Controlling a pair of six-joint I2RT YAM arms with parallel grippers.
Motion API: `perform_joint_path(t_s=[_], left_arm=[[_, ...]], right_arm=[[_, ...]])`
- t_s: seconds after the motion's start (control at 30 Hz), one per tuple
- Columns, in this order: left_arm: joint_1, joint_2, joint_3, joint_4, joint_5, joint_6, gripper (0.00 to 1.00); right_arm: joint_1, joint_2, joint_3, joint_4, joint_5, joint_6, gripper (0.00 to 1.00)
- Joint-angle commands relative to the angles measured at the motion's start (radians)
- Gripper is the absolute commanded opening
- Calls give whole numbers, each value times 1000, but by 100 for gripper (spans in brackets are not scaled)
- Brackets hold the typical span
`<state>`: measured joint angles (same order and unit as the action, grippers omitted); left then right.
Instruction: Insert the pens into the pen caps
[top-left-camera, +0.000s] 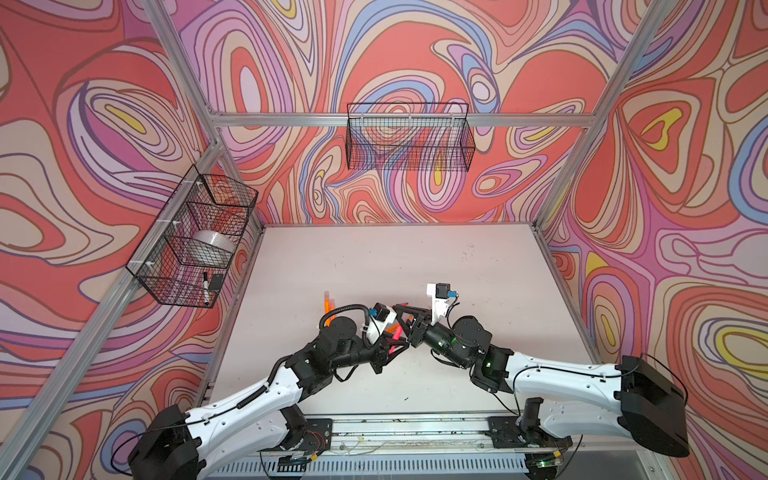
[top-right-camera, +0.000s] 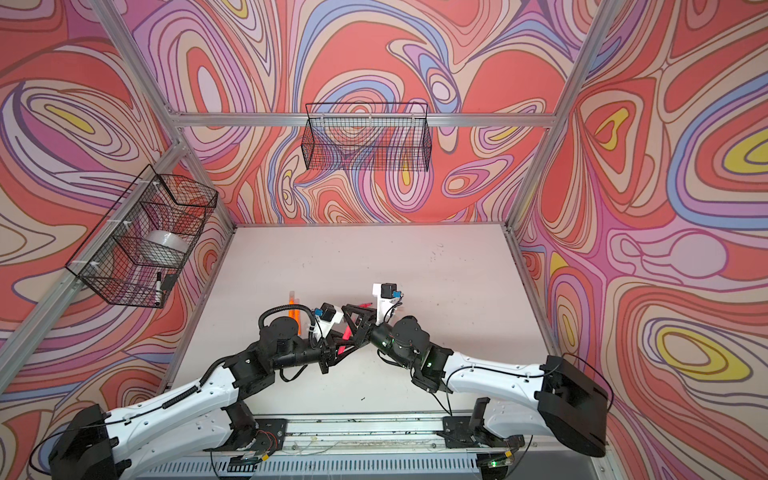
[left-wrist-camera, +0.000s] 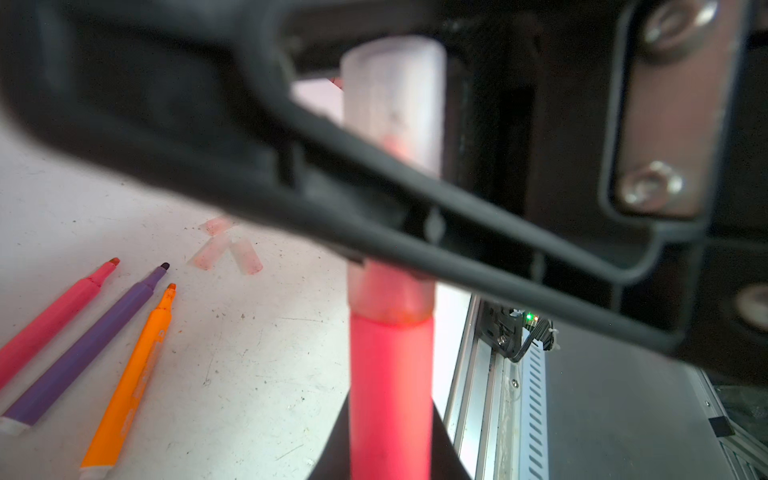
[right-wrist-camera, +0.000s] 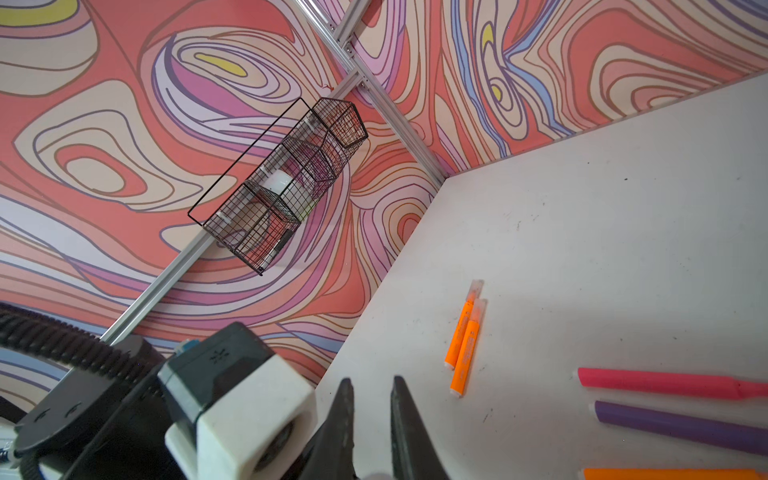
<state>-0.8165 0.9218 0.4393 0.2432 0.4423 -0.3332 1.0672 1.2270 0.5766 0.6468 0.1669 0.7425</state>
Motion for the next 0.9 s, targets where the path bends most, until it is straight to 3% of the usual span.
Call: perform_joint_path(t_s=[0.0, 0.17, 0.3, 0.47, 0.67, 0.87], left_arm=[[22, -36, 66, 90, -188, 57, 0], [9, -2, 107, 56, -450, 160, 0], [-20, 31, 118, 57, -556, 203, 0], [-15, 21, 105, 58, -505, 177, 0], [32, 11, 102, 48, -314, 99, 0], [33, 1, 41, 75, -210, 55, 0]], right_arm=[[107, 58, 6, -229, 17, 101, 0], [216, 113, 100, -329, 202, 124, 0], [227, 177, 163, -369, 219, 139, 0], [226, 181, 165, -347, 221, 121, 0], [226, 160, 116, -247, 178, 76, 0], [224, 137, 99, -256, 190, 70, 0]])
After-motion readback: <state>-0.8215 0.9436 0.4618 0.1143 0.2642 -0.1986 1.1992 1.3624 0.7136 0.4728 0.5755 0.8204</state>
